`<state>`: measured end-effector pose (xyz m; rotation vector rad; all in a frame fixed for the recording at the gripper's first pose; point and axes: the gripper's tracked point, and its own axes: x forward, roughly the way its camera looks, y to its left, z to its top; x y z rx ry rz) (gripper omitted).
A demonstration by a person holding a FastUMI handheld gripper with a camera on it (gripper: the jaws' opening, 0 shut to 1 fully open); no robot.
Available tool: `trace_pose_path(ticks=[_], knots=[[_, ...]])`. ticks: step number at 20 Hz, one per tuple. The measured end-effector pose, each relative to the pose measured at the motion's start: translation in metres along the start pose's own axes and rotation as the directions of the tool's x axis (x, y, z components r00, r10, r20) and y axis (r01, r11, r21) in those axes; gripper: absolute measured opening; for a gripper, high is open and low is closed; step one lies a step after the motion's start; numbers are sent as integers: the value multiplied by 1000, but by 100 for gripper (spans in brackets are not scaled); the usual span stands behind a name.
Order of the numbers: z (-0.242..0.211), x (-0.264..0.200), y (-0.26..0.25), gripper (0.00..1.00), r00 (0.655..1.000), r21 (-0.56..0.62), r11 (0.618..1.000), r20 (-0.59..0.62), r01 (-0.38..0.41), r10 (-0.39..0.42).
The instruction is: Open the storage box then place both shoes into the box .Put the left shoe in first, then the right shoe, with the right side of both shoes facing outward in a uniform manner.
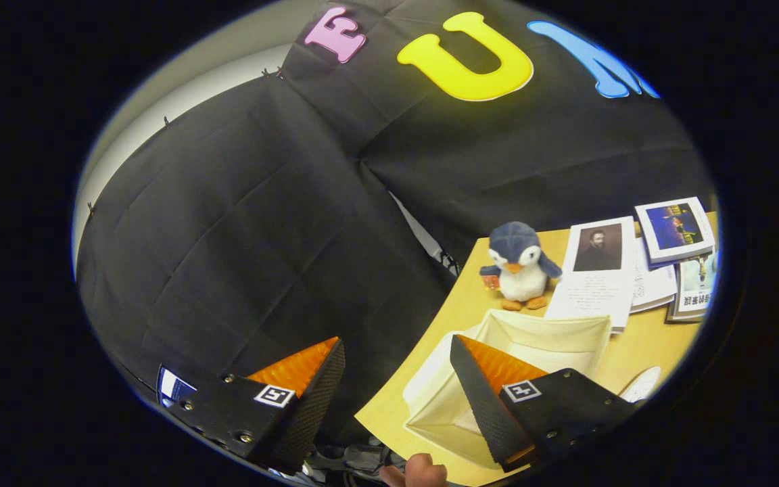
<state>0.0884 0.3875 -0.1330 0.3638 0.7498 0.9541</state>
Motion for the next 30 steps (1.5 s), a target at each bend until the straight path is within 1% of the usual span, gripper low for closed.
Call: trace_pose_path(ticks=[2,4,7,10,13,17,20,26,28,30], knots=[[0,-18,-26,96,999,8,999,7,51,-51],[0,-39,-49,96,996,31,996,22,86,-87],[0,-69,-91,96,985,57,985,56,162,-165],[-12,-98,-134,96,969,111,966,64,232,-240],[-36,-125,-177,96,944,136,938,42,320,-328],[-68,-158,-217,96,913,162,900,-6,404,-409],[-97,-173,-243,96,887,163,872,-56,461,-458],[-171,-181,-277,96,832,86,838,-217,538,-512],[-191,-178,-287,95,807,64,827,-269,559,-525],[-206,-178,-297,95,776,9,814,-312,580,-549]])
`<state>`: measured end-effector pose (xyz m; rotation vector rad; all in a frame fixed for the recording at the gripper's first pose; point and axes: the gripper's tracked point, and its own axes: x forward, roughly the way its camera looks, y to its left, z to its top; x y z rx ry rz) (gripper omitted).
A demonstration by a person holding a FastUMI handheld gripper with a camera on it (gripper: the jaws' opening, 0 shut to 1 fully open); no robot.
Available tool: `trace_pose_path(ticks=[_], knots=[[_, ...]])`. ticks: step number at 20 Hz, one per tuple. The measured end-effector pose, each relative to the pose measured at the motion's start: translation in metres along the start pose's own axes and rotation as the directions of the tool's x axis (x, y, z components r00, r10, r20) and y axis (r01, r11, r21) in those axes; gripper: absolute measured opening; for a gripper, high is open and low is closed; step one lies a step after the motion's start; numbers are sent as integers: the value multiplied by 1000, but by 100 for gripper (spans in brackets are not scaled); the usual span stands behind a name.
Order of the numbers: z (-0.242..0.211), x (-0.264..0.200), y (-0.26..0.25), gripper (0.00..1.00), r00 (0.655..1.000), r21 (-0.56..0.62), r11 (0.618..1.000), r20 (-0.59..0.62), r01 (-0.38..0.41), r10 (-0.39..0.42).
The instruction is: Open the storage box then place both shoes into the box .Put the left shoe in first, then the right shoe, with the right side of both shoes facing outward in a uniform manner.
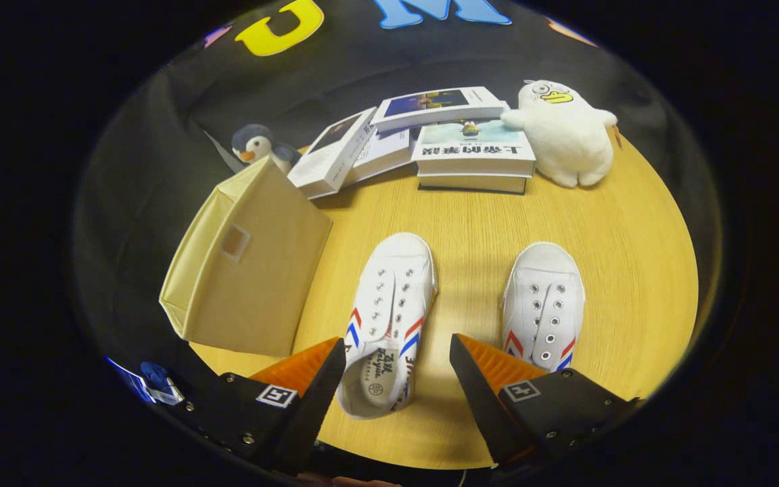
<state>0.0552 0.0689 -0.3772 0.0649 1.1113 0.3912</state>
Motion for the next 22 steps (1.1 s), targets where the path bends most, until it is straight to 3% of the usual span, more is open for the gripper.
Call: trace_pose_path(ticks=[3,8,11,12,13,14,17,22], knots=[[-15,15,-7,92,997,-80,996,-60,39,-44],[-24,42,-27,85,982,-104,986,-124,132,-144],[-22,54,-17,74,983,-51,996,-162,78,-85],[-25,56,-13,54,982,-35,998,-179,51,-57],[-25,57,-5,47,982,-25,1000,-189,15,-19],[-25,56,-5,19,982,-33,999,-187,9,-15],[-25,49,-3,3,980,27,1000,-200,-6,12],[-19,35,1,3,978,70,997,-201,-45,58]])
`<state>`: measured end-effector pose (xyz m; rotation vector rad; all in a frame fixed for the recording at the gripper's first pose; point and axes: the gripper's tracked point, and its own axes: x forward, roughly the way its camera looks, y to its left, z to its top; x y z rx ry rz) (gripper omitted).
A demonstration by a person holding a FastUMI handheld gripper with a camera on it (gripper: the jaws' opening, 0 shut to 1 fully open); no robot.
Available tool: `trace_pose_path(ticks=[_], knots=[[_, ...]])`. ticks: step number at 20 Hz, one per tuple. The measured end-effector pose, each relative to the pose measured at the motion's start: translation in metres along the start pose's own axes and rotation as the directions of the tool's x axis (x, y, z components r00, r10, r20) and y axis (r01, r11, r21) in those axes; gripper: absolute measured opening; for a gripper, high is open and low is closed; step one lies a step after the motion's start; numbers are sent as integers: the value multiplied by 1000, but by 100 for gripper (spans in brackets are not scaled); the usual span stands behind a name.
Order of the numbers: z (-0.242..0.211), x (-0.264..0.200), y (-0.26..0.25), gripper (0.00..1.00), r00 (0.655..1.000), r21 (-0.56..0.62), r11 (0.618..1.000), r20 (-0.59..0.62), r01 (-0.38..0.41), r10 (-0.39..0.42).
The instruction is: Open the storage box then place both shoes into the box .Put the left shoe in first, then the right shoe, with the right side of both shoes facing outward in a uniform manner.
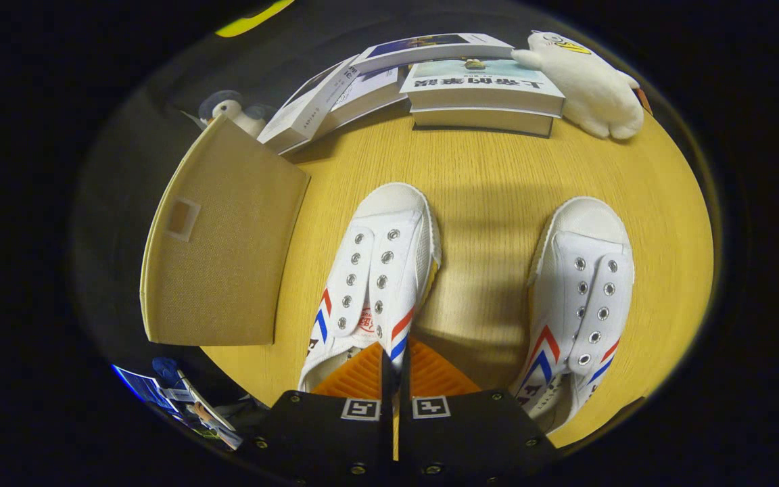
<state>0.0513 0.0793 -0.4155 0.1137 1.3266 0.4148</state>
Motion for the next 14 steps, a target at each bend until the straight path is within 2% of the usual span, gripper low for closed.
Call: trace_pose_path(ticks=[5,14], knots=[[10,-32,16,3,999,24,999,19,-39,39],[47,-107,65,3,991,-41,996,109,-74,78]])
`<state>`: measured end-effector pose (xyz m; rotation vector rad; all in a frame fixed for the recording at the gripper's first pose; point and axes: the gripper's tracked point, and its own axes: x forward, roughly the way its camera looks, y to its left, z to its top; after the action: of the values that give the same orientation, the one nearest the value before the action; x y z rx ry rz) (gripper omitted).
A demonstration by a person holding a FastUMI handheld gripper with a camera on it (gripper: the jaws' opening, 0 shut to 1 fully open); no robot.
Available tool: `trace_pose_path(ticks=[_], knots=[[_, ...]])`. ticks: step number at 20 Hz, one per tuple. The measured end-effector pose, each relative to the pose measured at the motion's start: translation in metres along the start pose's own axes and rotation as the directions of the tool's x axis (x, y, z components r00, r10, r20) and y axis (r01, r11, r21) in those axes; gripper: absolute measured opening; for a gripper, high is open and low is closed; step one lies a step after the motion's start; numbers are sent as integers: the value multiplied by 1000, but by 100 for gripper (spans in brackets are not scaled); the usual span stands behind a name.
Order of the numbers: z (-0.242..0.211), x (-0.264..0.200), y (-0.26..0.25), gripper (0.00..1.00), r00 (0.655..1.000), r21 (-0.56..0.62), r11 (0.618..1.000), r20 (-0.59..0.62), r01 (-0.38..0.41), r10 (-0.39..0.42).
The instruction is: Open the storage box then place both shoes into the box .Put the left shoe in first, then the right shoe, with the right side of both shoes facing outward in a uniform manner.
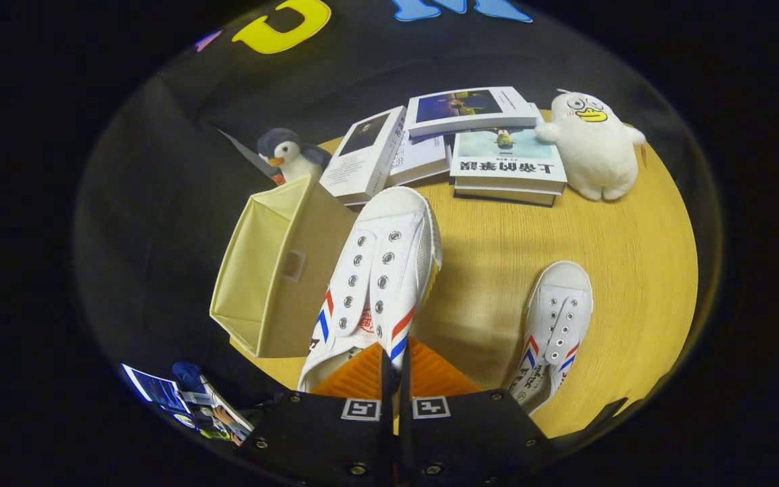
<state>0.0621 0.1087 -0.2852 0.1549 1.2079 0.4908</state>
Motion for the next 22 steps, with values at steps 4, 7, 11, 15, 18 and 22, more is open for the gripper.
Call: trace_pose_path(ticks=[4,7,11,15,18,22], knots=[[16,-14,32,3,999,-30,999,13,-33,33],[30,-17,61,3,998,-74,995,16,-61,63],[45,-10,110,3,990,-92,985,-7,-144,144],[55,16,147,3,988,-156,976,-32,-154,151],[57,42,168,3,987,-180,972,-68,-153,143],[60,76,189,3,990,-236,964,-96,-120,100]])
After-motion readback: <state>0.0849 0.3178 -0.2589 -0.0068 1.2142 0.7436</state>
